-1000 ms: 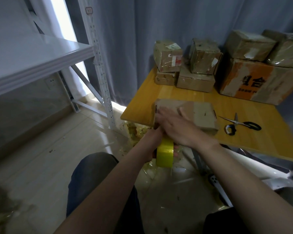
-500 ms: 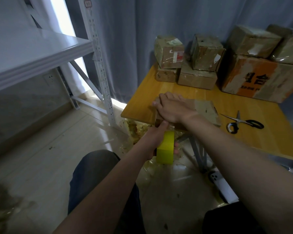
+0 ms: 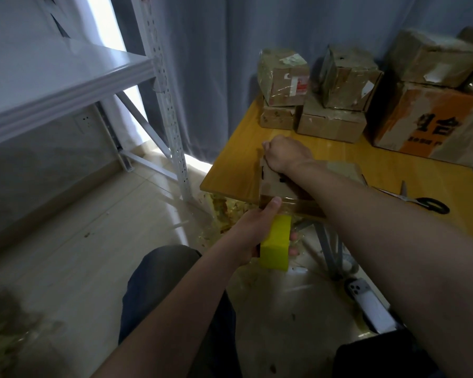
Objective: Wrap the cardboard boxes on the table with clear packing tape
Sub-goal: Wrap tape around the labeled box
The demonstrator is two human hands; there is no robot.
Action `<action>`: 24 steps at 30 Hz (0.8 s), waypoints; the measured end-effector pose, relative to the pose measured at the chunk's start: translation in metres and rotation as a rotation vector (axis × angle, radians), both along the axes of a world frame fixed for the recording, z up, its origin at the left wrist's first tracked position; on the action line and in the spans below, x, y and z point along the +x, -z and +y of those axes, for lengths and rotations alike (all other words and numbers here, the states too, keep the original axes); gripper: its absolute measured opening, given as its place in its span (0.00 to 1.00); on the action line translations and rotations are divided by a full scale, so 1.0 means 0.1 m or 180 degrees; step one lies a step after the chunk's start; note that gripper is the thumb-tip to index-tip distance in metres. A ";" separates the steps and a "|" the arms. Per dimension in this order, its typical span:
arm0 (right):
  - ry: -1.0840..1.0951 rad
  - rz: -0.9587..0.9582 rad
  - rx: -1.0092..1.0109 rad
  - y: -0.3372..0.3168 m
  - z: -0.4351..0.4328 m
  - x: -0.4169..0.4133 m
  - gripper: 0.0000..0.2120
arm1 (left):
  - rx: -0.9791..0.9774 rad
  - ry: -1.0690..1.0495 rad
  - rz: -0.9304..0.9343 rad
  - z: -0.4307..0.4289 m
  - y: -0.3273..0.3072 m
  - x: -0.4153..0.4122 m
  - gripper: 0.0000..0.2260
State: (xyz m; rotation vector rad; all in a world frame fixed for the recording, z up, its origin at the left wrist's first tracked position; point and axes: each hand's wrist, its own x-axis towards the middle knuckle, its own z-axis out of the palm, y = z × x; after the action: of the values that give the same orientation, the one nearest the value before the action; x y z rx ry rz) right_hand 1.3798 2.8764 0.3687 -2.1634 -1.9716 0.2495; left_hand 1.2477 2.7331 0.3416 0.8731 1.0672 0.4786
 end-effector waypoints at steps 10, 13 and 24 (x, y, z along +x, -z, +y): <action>0.0400 0.0474 -0.0264 -0.11 0.20 0.05 0.18 | -0.0162 -0.0005 -0.0094 0.07 -0.02 0.01 0.23; 0.0505 0.1243 0.0028 -0.12 0.17 0.03 0.19 | -0.0144 -0.0036 -0.0104 0.08 -0.05 0.00 0.22; 0.0069 0.1333 -0.0688 -0.58 -1.64 0.27 0.29 | -0.0247 -0.0166 -0.0117 -0.08 -0.09 0.09 0.21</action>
State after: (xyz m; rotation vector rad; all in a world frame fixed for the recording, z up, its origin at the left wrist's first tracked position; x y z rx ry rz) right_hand 1.4063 2.7122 0.4268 -2.0368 -1.7462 0.8700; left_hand 1.2566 2.7247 0.3508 0.7670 1.0699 0.4918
